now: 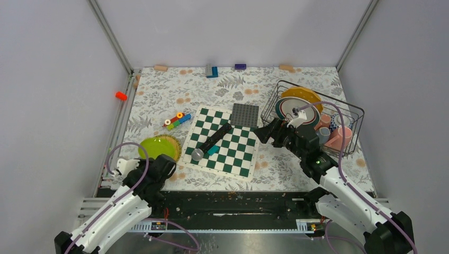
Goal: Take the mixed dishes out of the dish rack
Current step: Place the plate at the center of the board.
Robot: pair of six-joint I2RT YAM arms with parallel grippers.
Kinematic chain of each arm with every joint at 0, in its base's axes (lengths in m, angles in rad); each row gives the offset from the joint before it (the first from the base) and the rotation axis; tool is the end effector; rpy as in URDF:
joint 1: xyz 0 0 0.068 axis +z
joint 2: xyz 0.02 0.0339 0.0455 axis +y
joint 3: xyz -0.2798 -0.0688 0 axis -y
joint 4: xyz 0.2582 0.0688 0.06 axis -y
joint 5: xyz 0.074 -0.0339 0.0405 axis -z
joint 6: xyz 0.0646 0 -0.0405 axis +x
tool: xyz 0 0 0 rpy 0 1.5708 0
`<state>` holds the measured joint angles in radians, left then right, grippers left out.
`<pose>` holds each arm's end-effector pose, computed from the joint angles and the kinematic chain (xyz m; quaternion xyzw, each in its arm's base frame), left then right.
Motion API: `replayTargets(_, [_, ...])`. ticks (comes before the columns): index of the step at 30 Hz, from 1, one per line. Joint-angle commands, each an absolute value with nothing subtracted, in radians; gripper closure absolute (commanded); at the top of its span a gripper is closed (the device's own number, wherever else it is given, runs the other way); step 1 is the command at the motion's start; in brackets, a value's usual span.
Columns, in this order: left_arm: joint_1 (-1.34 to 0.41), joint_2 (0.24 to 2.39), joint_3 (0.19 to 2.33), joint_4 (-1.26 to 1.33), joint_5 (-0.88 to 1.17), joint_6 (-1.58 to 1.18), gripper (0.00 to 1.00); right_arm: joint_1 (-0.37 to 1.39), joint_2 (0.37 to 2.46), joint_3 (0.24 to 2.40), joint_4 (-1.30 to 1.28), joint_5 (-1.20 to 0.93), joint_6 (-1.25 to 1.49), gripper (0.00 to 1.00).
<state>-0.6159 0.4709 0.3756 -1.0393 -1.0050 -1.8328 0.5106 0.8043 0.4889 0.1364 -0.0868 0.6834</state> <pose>0.0962 -0.0013 0.1771 -0.5746 0.6425 -0.0187 0.5067 0.1946 0.1154 0.2674 0.0385 0.7663 0.3876 0.5110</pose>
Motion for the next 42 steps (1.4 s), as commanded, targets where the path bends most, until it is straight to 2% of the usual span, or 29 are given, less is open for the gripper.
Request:
replayTargets(1, [-0.612,0.531,0.399,-1.004,-1.076,-1.916,0.95,0.517,0.785,0.524,0.128,-0.064,0.664,0.00])
replayTargets(10, [-0.592,0.552,0.328,-0.885,-1.032,-1.885,0.92,0.517,0.800,0.529,0.112,-0.051,0.668,0.00])
replayTargets(18, [-0.552,0.617,0.316,-0.819,-0.973,-1.841,0.84,0.517,0.825,0.532,0.116,-0.054,0.669,0.00])
replayTargets(20, [-0.551,0.633,0.316,-0.814,-0.964,-1.841,0.76,0.517,0.826,0.534,0.115,-0.057,0.669,0.00])
replayTargets(24, [-0.549,0.654,0.318,-0.812,-0.958,-1.841,0.54,0.517,0.828,0.528,0.121,-0.035,0.669,0.00])
replayTargets(31, [-0.548,0.632,0.311,-0.810,-0.945,-1.826,0.27,0.517,0.845,0.529,0.138,-0.047,0.657,0.00])
replayTargets(38, [-0.547,0.560,0.316,-0.852,-0.937,-1.807,0.04,0.517,0.867,0.537,0.127,-0.031,0.652,0.00])
replayTargets(42, [-0.547,0.506,0.319,-0.895,-0.945,-1.813,0.01,0.517,0.866,0.544,0.111,-0.012,0.646,0.00])
